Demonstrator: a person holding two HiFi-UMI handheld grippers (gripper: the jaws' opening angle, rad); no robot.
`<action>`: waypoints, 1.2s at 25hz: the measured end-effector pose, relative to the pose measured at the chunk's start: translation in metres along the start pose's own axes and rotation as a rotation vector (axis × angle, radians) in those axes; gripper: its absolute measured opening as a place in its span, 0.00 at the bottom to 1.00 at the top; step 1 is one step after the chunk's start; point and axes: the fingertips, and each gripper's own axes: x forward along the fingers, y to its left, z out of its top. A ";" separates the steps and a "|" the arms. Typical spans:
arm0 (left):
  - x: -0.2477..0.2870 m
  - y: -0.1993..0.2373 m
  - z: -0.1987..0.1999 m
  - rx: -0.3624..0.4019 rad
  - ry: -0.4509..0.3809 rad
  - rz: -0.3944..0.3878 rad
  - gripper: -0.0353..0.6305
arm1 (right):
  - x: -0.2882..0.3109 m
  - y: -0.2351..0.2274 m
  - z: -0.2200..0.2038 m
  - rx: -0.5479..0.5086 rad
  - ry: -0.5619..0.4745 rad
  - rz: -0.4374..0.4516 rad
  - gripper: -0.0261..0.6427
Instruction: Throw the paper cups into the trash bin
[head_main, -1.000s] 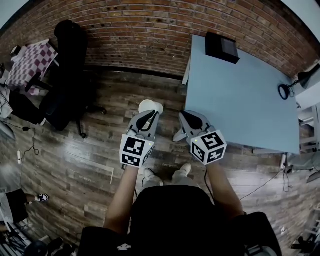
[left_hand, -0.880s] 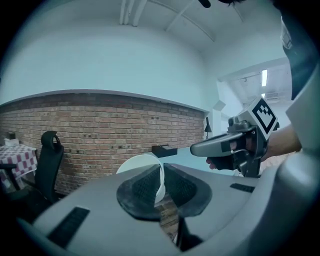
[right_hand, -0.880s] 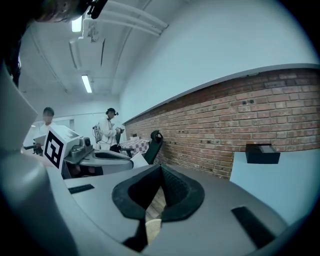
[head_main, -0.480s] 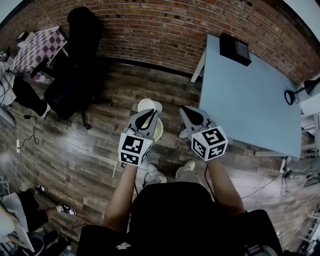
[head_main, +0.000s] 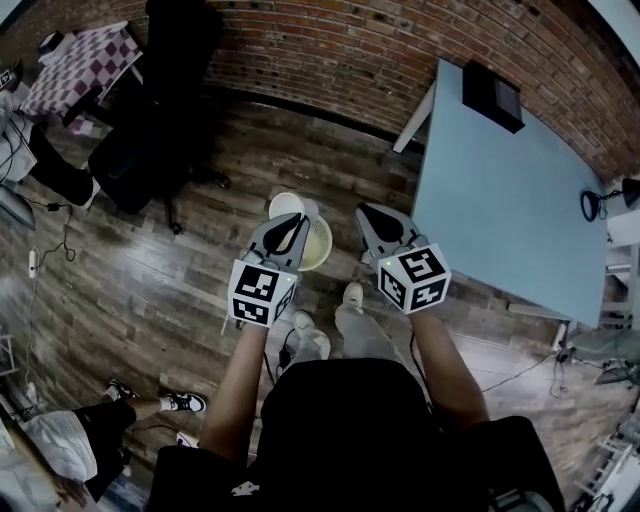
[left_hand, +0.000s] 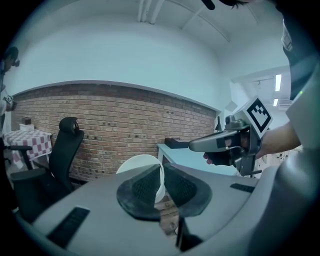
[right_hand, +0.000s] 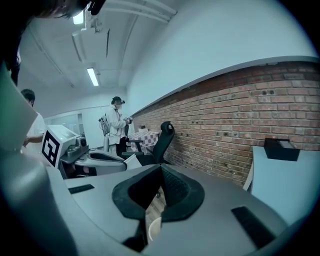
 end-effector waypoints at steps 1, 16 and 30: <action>0.003 0.003 -0.001 -0.008 0.005 0.010 0.10 | 0.005 -0.002 0.000 -0.002 0.004 0.009 0.05; 0.062 0.024 -0.073 -0.121 0.180 0.148 0.10 | 0.075 -0.067 -0.018 0.059 0.028 0.117 0.05; 0.102 0.032 -0.167 -0.213 0.294 0.204 0.10 | 0.127 -0.086 -0.104 0.079 0.132 0.270 0.05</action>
